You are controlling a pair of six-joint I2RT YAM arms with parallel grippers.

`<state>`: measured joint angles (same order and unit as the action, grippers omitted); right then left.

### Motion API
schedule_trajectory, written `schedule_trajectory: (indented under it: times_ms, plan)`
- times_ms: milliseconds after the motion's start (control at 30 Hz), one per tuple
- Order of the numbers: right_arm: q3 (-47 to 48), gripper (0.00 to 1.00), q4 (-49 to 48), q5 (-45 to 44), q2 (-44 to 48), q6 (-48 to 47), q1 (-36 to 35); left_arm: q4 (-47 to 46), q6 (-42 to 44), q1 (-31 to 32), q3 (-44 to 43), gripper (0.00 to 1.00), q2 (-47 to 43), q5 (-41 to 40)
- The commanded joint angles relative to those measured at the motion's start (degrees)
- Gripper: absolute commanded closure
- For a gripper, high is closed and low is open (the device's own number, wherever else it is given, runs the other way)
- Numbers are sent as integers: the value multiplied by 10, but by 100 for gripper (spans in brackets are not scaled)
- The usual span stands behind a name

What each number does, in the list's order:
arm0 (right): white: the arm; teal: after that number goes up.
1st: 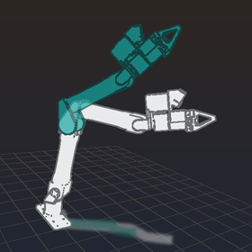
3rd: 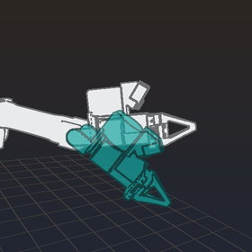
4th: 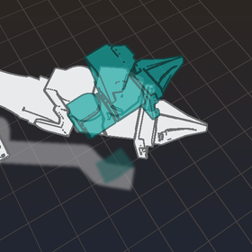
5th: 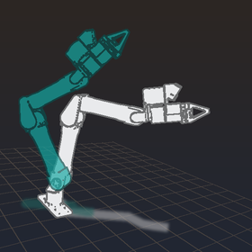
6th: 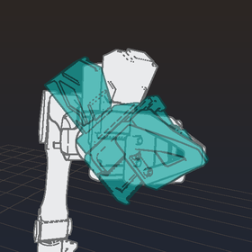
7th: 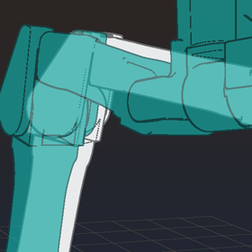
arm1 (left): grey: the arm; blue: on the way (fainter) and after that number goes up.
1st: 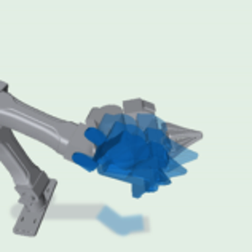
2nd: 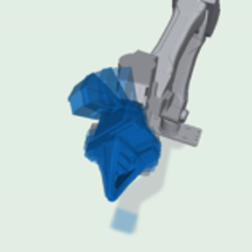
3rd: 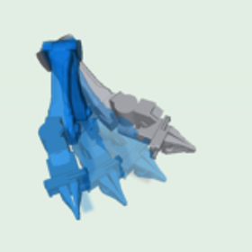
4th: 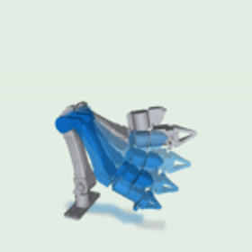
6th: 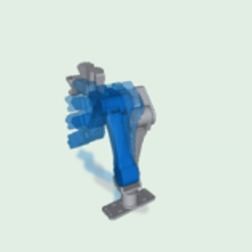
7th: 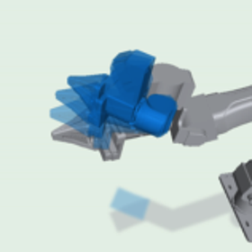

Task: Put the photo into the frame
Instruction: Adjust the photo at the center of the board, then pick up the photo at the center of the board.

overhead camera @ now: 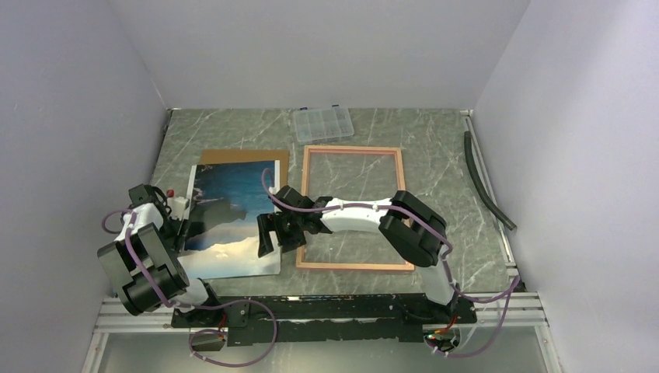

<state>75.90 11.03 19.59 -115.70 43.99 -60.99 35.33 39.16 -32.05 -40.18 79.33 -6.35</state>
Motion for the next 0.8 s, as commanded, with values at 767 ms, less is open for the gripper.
schedule_trajectory:
  times_ms: [767]
  plan:
    - [-58, 11, -48, -10, 52, 129, -25, 22, 28, 5, 40, 32, -19, 59]
